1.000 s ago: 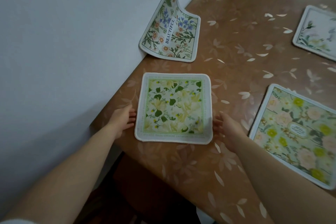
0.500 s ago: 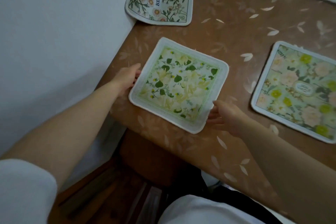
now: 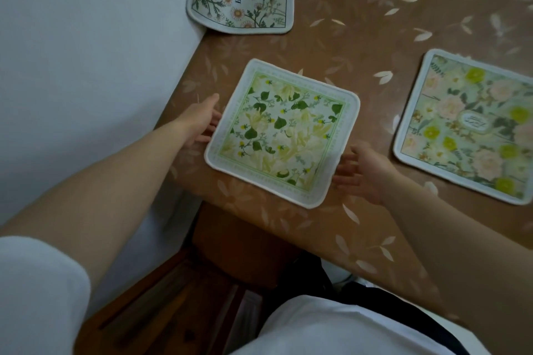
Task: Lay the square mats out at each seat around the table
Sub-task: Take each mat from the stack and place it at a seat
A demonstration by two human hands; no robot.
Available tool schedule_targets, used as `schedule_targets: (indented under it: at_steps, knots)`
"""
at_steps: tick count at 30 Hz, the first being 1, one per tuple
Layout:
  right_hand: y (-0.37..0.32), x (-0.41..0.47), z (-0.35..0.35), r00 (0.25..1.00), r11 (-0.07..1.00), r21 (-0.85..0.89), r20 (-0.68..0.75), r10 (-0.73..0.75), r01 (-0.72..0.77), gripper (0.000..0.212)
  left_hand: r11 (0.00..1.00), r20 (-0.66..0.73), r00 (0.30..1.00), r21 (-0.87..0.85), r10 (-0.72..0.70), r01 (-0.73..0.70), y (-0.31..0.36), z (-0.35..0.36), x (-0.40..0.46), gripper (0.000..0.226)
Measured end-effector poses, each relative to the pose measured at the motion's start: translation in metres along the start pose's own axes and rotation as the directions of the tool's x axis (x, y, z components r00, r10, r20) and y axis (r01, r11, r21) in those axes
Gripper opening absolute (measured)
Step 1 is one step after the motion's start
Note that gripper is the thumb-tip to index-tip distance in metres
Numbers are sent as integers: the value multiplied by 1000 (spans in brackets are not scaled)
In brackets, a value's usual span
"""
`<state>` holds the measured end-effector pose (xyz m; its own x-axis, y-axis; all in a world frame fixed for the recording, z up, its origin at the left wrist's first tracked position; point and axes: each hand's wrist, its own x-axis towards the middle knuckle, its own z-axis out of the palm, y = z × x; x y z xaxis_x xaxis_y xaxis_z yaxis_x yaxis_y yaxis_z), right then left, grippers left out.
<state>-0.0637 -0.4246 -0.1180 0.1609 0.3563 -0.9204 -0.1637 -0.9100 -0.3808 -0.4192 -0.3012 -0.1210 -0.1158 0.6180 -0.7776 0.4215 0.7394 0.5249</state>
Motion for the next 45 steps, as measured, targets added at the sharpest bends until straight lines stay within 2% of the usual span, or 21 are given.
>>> schedule_targets:
  at_steps: [11, 23, 26, 28, 29, 33, 34, 37, 39, 41, 45]
  knots:
    - [7, -8, -5, 1000, 999, -53, 8, 13, -12, 43, 999, 11, 999, -5, -47, 47, -12, 0, -3, 68]
    - [9, -18, -6, 997, 997, -45, 47, 61, -59, 45, 987, -10, 990, 85, -139, 139, -13, 3, -4, 75]
    - [5, -22, -9, 999, 995, -88, 12, 47, -45, 41, 969, -99, 991, 224, -86, 106, -3, 11, -10, 84]
    - [-2, -24, -13, 999, 995, -95, -31, -18, 15, 36, 937, -194, 980, 348, 28, 42, 12, 17, -14, 91]
    - [-8, -24, -15, 998, 996, -75, -40, -55, 52, 35, 936, -207, 975, 352, 76, 2, 21, 21, -15, 90]
    - [-32, -33, -28, 991, 988, 86, -37, -126, 129, 34, 995, -166, 981, 23, 97, -95, 56, 42, -19, 70]
    - [-36, -35, -34, 990, 983, 121, -46, -134, 139, 35, 994, -150, 983, -12, 105, -107, 63, 48, -20, 68]
    - [-33, -36, -42, 994, 980, 167, -31, -106, 110, 38, 994, -146, 984, 46, 105, -100, 63, 57, -16, 66]
    - [-20, -34, -42, 999, 990, 134, 3, -53, 52, 45, 984, -172, 982, 171, 77, -48, 46, 58, -11, 68]
    - [-5, -30, -37, 1000, 995, 96, 30, 4, -7, 53, 976, -220, 974, 219, 46, 3, 24, 54, -9, 69]
    - [10, -28, -23, 999, 993, 116, 48, 22, -27, 37, 983, -330, 943, 183, 45, 17, -3, 42, -12, 70]
